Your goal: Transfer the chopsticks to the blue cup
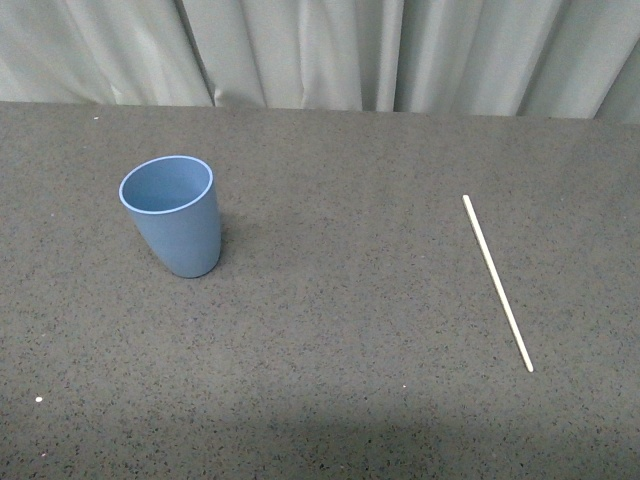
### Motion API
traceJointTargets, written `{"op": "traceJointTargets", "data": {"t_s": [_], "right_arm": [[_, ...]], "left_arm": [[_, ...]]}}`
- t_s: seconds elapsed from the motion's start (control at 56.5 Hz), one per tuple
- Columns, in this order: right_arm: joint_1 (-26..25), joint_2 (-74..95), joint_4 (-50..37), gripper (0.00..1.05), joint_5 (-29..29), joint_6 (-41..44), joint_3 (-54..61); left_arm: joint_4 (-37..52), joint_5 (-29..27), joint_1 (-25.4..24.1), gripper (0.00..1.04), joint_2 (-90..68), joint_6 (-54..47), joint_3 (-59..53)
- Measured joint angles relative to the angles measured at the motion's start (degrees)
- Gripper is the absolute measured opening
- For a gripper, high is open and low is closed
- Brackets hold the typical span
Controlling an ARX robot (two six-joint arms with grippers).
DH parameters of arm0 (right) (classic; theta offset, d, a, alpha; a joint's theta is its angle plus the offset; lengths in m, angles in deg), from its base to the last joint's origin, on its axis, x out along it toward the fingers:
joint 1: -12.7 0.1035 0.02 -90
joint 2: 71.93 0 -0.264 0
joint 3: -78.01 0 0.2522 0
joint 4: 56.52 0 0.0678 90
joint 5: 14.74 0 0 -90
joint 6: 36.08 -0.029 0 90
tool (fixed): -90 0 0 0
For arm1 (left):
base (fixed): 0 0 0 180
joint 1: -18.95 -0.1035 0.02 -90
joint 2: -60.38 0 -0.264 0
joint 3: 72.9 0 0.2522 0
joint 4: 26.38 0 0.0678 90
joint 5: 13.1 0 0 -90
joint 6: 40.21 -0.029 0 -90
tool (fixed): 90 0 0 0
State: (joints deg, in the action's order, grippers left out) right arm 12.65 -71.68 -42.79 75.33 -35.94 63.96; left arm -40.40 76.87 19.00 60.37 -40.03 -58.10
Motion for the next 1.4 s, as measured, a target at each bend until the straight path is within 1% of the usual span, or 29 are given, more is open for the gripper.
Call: {"op": "traceJointTargets", "data": {"t_s": [1.398], "right_arm": [[0.0,0.0,0.0,0.95,0.0,0.0,0.0]], "left_arm": [[0.0,0.0,0.0,0.98,0.0,0.0,0.0]]}}
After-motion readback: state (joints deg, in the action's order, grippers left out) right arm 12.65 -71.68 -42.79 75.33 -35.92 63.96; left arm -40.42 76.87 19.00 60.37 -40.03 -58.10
